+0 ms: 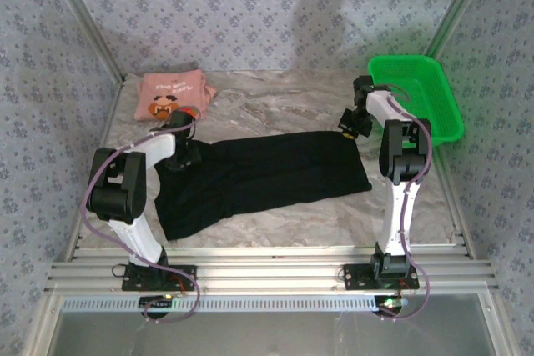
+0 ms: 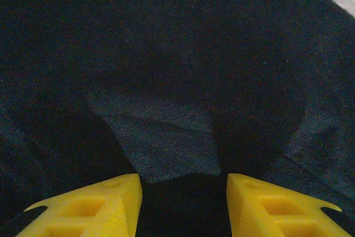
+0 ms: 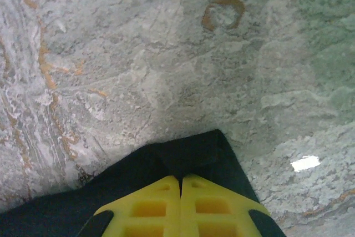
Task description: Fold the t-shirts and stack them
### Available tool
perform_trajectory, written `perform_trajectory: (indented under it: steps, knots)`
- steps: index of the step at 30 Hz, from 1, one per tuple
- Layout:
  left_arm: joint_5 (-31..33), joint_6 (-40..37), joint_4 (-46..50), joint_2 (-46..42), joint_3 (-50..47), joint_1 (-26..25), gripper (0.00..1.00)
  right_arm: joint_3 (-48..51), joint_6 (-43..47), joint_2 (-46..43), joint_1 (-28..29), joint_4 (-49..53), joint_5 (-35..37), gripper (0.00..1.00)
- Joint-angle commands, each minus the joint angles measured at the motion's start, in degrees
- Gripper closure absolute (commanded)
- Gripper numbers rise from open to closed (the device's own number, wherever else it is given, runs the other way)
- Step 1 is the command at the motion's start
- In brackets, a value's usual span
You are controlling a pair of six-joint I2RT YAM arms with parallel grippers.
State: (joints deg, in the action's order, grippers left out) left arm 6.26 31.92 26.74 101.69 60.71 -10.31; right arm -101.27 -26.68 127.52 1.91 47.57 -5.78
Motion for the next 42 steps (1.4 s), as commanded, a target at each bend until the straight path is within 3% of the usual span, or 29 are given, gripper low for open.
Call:
perform_trajectory:
  steps: [1,17,42]
  knots:
    - [-2.5,-0.8,1.7,1.9,-2.1,-0.9,0.56,-0.1,-0.1,-0.1,0.1,0.5,1.4,1.0]
    - [-1.7,-1.8,2.1,1.8,-2.6,-0.9,0.56,-7.0,1.7,-0.5,-1.0,7.6,-0.8,1.0]
    - [0.1,-3.4,3.8,1.8,-2.5,-1.1,0.56,-21.9,3.7,11.6,-1.8,13.4,3.4,1.0]
